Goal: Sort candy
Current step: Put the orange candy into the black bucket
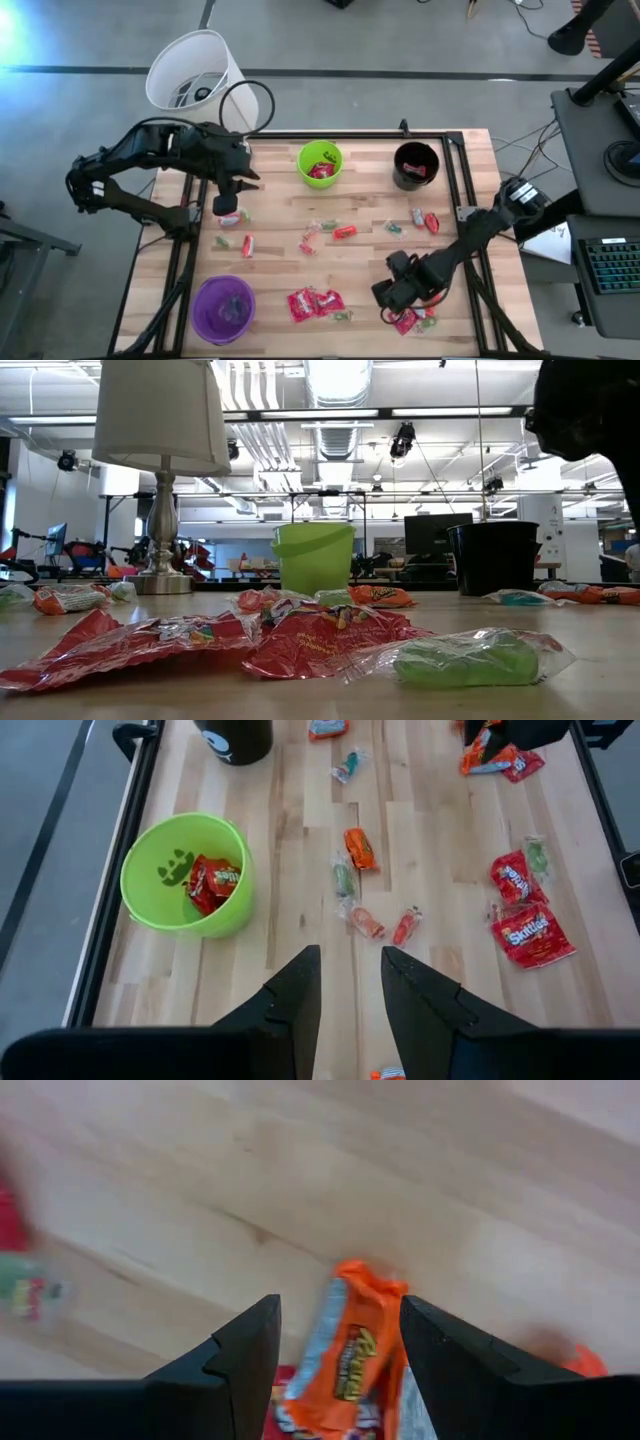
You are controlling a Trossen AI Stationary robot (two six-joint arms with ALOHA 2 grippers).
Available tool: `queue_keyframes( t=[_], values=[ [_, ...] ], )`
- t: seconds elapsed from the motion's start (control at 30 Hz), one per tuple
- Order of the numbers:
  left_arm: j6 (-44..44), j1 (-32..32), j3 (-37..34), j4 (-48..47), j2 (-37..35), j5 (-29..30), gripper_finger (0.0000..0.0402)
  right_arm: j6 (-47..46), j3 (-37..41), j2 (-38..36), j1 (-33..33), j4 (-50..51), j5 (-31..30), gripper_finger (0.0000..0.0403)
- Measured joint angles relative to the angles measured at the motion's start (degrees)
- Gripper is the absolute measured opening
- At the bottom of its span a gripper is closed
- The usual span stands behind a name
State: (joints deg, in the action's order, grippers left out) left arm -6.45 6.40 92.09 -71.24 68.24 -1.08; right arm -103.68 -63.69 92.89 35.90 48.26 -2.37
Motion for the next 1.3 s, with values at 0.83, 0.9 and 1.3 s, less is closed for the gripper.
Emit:
queue_keyframes(
  t=[0.83,0.9,1.3],
  values=[
    [-0.1,0.0,-3.9,0.1,-0.4,-2.7,0.0091,-1.3,-1.1,5.5,1.4,1.4,5.6,0.0199],
    [-0.1,0.0,-4.2,0.1,-0.4,-2.7,0.0091,-1.5,-0.1,5.5,1.4,-0.6,5.6,0.0199],
    [-0.1,0.0,-4.2,0.7,-0.5,-2.7,0.0091,-1.5,1.9,5.5,1.3,-4.5,5.5,0.0185]
  ],
)
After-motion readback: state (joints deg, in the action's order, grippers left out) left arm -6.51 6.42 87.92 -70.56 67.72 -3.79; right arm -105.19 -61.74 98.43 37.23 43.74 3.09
